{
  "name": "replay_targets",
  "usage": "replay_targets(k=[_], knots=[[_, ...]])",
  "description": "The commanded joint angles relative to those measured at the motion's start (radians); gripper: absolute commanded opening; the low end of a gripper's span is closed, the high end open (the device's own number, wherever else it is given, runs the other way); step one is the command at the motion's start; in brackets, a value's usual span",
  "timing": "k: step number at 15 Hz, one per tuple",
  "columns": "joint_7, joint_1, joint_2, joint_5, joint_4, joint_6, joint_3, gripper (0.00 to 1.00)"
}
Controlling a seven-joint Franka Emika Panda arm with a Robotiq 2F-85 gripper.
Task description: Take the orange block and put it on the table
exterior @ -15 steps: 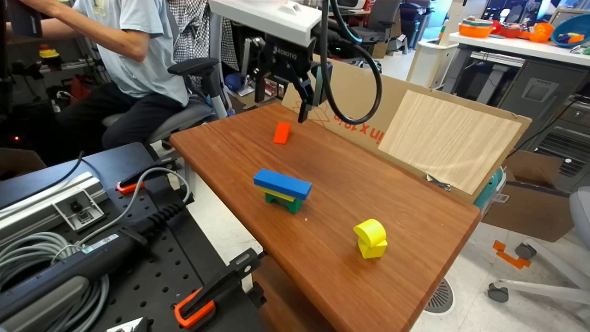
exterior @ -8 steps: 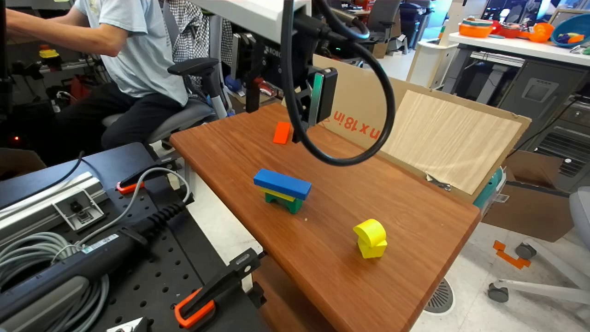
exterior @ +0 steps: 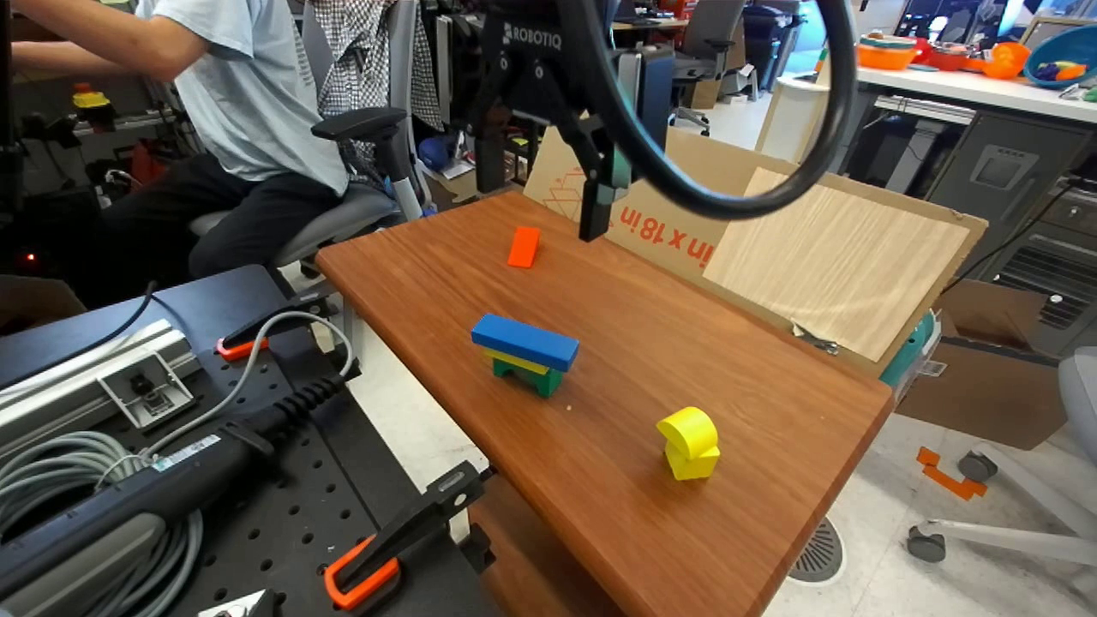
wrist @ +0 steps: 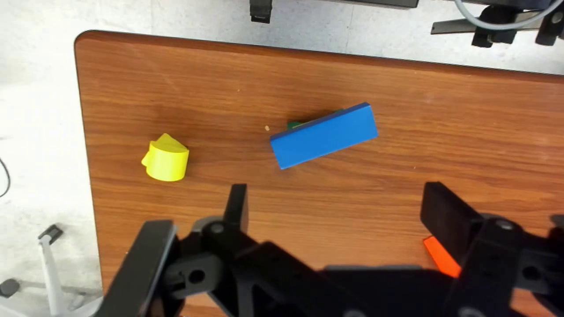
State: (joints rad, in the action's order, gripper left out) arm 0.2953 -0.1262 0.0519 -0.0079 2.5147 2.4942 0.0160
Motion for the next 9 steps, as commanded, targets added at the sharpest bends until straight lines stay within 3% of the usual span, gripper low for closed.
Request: replay_targets(k=[1,9], knots=[[-0.113,0.034,0.028,-0.080,0.007,0.002,0.006,1.00],[-0.081,0.061,0.004,-0.048,-0.002,-0.005,0.012,1.00]])
